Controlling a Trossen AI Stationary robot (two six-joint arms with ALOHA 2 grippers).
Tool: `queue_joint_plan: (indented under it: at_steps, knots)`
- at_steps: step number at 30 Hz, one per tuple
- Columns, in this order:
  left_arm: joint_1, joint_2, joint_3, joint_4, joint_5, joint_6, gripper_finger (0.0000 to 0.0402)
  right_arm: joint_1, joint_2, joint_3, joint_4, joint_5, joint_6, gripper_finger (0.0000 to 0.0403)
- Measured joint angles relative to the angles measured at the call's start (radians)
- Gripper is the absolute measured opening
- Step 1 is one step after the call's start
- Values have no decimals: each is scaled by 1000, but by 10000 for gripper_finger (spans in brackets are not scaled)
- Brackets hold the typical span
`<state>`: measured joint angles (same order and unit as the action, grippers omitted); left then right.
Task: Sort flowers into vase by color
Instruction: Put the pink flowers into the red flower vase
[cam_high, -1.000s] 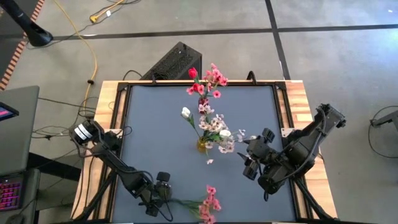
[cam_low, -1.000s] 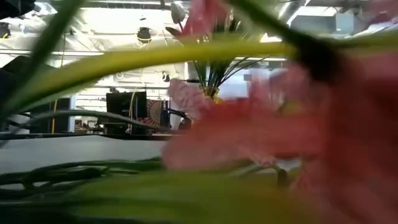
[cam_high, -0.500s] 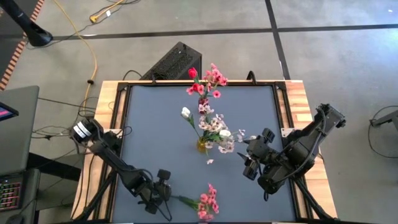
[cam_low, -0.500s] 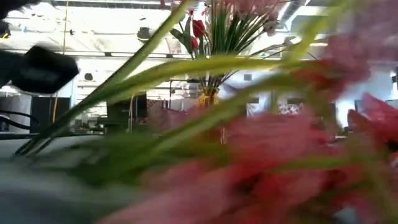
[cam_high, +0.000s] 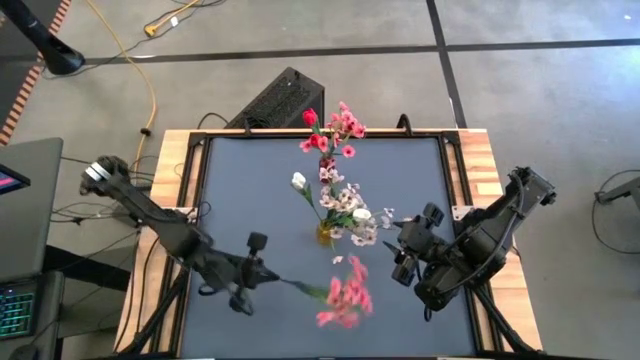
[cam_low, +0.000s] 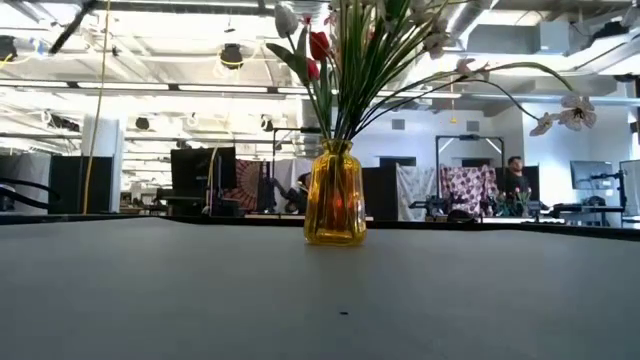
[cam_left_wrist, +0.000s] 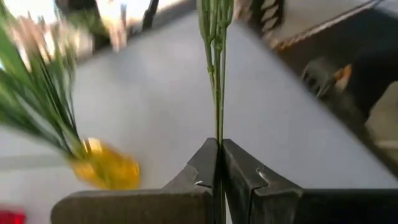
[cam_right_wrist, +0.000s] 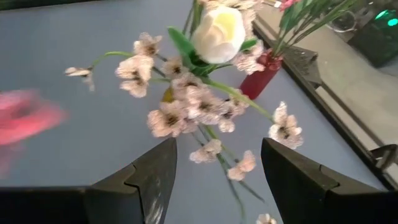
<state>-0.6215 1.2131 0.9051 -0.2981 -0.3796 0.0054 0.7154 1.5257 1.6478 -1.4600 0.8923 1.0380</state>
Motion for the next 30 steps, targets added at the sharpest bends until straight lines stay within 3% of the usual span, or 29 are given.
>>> queue_joint_plan:
  at_steps: [7,12,15,23,30]
  knots:
    - [81,-220,0,106,202,253,0,-54,-2,0,-34,24,-35,260]
    - [204,-359,2,143,227,356,0,-89,-2,0,-29,45,-134,260]
    - [315,-415,2,163,260,366,0,-91,-20,0,-32,95,-181,260]
    - [669,-443,-25,275,486,380,0,-133,-168,-14,-69,150,-209,260]
    - [1035,-387,-26,432,747,293,0,-230,-391,-230,-9,170,-197,260]
